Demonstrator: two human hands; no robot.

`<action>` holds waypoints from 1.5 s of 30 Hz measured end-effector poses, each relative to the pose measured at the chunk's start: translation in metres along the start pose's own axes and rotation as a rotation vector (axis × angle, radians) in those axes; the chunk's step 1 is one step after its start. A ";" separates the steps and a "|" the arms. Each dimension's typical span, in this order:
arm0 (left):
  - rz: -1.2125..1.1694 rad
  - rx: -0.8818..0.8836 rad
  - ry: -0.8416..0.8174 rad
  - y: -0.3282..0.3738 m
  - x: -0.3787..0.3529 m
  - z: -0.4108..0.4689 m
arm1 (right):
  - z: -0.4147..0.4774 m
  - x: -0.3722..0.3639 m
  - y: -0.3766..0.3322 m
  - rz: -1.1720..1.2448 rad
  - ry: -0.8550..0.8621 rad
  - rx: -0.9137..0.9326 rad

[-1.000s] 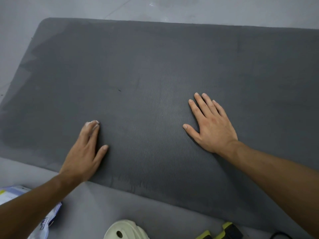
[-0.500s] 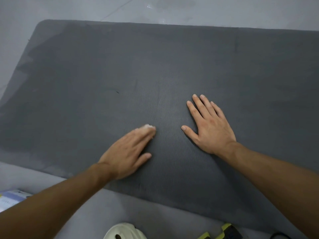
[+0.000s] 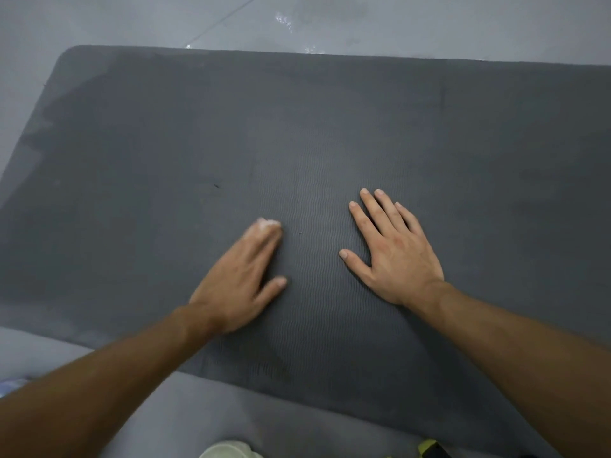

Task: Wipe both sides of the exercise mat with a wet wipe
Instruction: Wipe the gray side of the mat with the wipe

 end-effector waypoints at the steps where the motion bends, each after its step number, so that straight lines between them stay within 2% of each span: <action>1: 0.008 -0.116 -0.007 0.020 -0.001 -0.004 | 0.000 0.000 0.000 0.002 0.003 0.000; 3: 0.054 -0.284 -0.028 0.049 -0.004 -0.009 | 0.000 0.000 -0.001 0.005 0.005 0.001; 4: 0.071 -0.310 -0.029 0.052 -0.006 -0.008 | -0.001 0.000 -0.001 0.007 0.007 0.001; 10: 0.162 -0.174 0.000 -0.016 -0.002 0.018 | 0.000 0.001 -0.001 0.014 -0.003 0.000; 13: 0.168 -0.049 0.026 -0.055 0.004 0.038 | -0.001 0.002 -0.001 0.022 -0.007 -0.004; 15: 0.158 0.109 0.058 -0.086 0.008 0.055 | 0.000 0.003 -0.001 0.022 -0.012 -0.006; 18: 0.039 0.404 0.018 -0.125 0.013 0.073 | 0.001 0.002 0.000 0.030 -0.021 -0.013; 19: 0.020 0.432 0.001 -0.127 0.012 0.077 | 0.001 0.002 0.000 0.034 -0.023 -0.015; 20: 0.028 0.401 0.003 -0.124 0.012 0.080 | 0.001 0.002 0.000 0.035 -0.025 -0.015; 23: 0.086 0.147 0.031 -0.092 0.012 0.078 | 0.001 0.002 0.000 0.038 -0.031 -0.015; 29: 0.092 -0.314 -0.051 -0.014 0.011 0.048 | 0.000 0.001 0.001 0.022 -0.041 -0.021; 34: 0.162 -0.372 -0.050 -0.011 0.010 0.057 | 0.002 -0.001 0.001 0.014 -0.051 -0.009; 38: 0.201 -0.220 -0.036 -0.050 0.019 0.082 | 0.006 0.001 0.008 -0.001 -0.073 0.041; 42: 0.161 0.172 -0.014 -0.124 0.025 0.098 | 0.028 0.009 0.019 -0.010 -0.086 0.044; 45: 0.080 0.471 -0.047 -0.179 0.027 0.092 | 0.064 0.022 0.036 0.056 -0.036 -0.084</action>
Point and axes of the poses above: each hand's wrist, its own z-axis towards the middle knuckle, its own x-axis out of the back of the hand, y = z × x, the point moved 5 cm from there along z, towards the middle knuckle, and after that the axes turned 12 degrees about z, right-handed, at the moved point
